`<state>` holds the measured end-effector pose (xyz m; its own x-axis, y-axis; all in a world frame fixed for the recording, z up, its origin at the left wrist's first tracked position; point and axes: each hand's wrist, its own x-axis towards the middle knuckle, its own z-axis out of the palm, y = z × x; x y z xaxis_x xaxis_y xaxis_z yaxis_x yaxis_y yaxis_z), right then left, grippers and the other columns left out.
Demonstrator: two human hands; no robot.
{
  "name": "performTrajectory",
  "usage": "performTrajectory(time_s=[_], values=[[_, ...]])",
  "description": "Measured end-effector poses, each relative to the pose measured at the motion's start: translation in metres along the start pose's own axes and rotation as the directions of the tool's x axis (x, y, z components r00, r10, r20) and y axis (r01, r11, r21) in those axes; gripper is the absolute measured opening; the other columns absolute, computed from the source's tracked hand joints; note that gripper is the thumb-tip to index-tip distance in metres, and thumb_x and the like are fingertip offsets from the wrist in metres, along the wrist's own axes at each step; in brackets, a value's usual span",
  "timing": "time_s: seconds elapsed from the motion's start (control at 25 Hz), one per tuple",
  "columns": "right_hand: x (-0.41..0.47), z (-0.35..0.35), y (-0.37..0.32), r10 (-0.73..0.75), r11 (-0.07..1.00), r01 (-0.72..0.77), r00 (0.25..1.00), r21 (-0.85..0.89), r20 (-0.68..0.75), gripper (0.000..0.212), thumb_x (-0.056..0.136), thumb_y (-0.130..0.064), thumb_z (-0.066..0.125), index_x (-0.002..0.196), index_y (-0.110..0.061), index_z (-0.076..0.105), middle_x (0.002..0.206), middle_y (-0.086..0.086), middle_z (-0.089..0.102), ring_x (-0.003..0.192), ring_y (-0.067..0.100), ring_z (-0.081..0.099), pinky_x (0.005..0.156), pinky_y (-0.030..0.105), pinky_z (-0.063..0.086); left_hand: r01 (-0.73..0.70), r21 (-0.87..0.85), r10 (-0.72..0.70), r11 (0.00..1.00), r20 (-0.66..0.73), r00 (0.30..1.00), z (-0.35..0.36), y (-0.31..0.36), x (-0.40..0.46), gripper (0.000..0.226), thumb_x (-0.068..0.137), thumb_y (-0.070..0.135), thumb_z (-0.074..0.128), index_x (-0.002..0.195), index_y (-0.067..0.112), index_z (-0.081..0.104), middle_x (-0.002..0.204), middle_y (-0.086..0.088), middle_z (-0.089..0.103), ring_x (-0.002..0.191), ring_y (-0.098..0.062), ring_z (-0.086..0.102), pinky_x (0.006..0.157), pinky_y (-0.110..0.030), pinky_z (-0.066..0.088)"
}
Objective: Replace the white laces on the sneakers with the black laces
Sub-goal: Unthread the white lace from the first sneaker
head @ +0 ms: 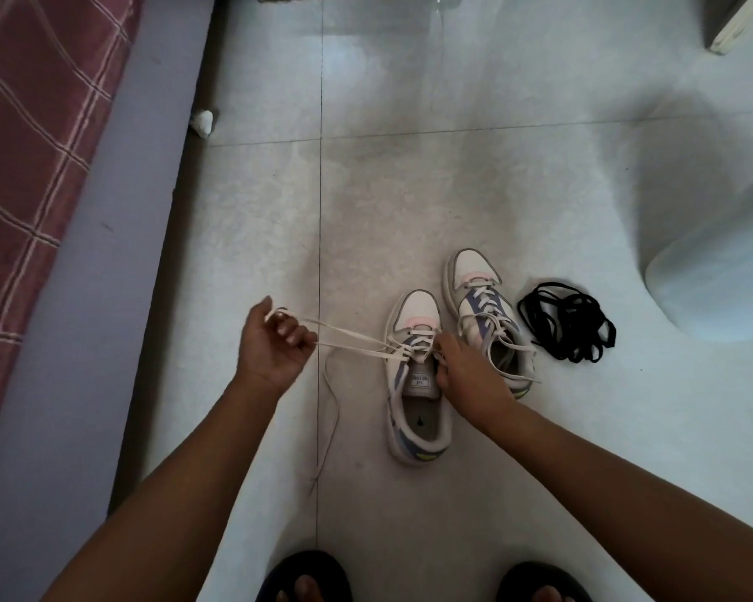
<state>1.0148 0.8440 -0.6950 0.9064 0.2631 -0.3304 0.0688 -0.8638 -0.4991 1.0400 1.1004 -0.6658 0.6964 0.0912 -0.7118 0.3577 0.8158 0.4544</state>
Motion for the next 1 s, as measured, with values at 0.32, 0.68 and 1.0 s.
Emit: performTrajectory(time_s=[0.32,0.68,1.0], values=[[-0.003,-0.003,0.002,-0.031,0.998,0.031,1.0,-0.046,0.002,0.033,0.089,-0.006,0.048,0.121,-0.008,0.051,0.116,0.013,0.053,0.103,0.031,0.052,0.075,0.034,0.04,-0.161,0.087,0.178,0.983,-0.235,0.956,-0.036,0.053,0.015,0.028,0.087,0.022,0.036,0.059,0.019,0.04,0.037,0.006,0.028,0.03,-0.008,0.023,0.04,-0.011,0.024],[0.001,-0.007,-0.018,-0.014,0.942,0.061,0.99,-0.33,0.141,0.034,0.095,-0.014,0.043,0.129,-0.011,0.045,0.127,0.013,0.048,0.113,0.032,0.052,0.088,0.038,0.042,-0.232,0.951,0.019,-0.205,0.241,0.97,0.025,-0.071,-0.023,0.035,0.092,0.028,0.051,0.12,0.008,0.057,0.118,-0.012,0.058,0.101,-0.025,0.057,0.079,-0.027,0.043],[0.009,-0.007,-0.033,0.104,0.925,-0.008,0.967,-0.379,0.234,0.031,0.098,-0.016,0.039,0.127,-0.009,0.045,0.131,0.019,0.043,0.119,0.034,0.048,0.095,0.04,0.041,-0.214,0.822,0.08,-0.528,0.299,0.951,0.021,-0.116,-0.018,0.041,0.095,0.039,0.045,0.124,0.009,0.043,0.116,-0.013,0.06,0.104,-0.031,0.059,0.072,-0.031,0.039]])
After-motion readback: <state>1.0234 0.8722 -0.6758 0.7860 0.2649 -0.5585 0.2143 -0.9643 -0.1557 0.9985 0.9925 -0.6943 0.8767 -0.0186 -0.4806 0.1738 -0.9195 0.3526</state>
